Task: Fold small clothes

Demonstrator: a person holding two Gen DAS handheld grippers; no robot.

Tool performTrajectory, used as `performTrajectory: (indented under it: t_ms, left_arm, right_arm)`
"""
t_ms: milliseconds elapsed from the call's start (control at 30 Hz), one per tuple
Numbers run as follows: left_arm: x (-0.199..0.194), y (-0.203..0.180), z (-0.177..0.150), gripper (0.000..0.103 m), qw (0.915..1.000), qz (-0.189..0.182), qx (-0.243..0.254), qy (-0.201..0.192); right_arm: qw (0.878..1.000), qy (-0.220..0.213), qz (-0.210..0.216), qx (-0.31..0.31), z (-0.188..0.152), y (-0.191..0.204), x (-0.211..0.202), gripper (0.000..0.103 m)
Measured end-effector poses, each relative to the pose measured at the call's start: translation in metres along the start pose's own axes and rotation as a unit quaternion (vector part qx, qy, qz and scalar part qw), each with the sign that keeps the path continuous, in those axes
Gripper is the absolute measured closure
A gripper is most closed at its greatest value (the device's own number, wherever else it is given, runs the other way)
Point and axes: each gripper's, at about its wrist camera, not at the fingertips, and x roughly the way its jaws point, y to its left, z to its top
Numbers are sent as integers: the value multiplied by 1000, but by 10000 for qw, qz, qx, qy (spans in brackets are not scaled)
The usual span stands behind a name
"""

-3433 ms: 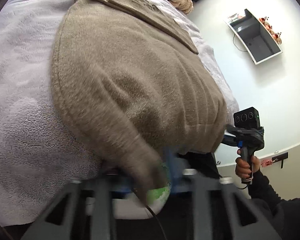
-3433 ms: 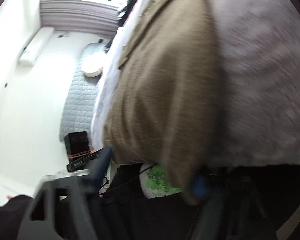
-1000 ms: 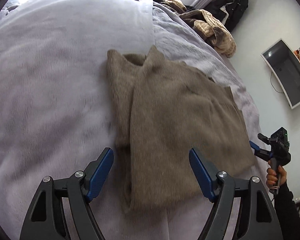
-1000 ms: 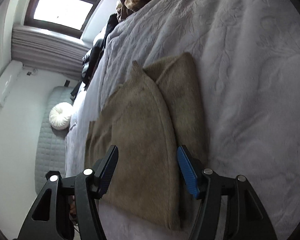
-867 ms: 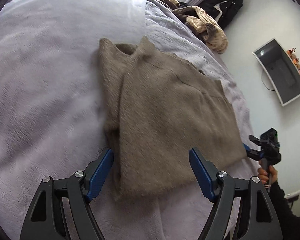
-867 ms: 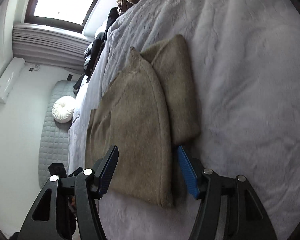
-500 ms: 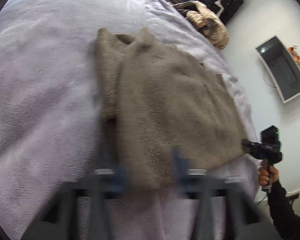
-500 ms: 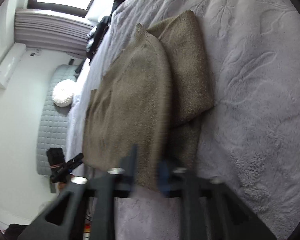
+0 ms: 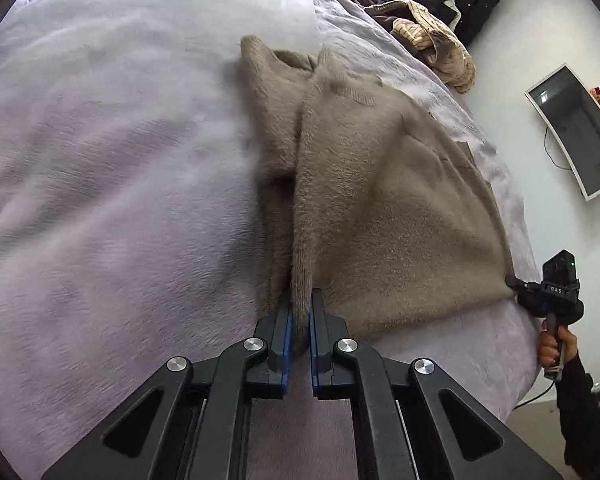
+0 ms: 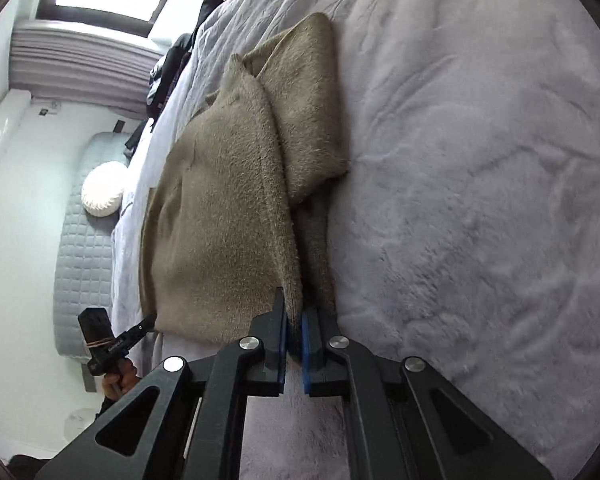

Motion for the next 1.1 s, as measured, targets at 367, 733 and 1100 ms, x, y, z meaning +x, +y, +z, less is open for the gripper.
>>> performTrajectory:
  t_ms: [367,733,1100]
  left_arm:
    - [-42,-25,56,30,9901,833,464,-1032]
    - [62,-74,152,30,9914,890,710,-640]
    - [80,-32,165,85,9853,1476,550,-661]
  right_arm:
    - [9907,-1150,-572,-441,24,52,-39,91]
    - [9889,-753,-1004,-793,98,107,55,91]
    - [9877,-891,-1196,-471,101,76,61,103]
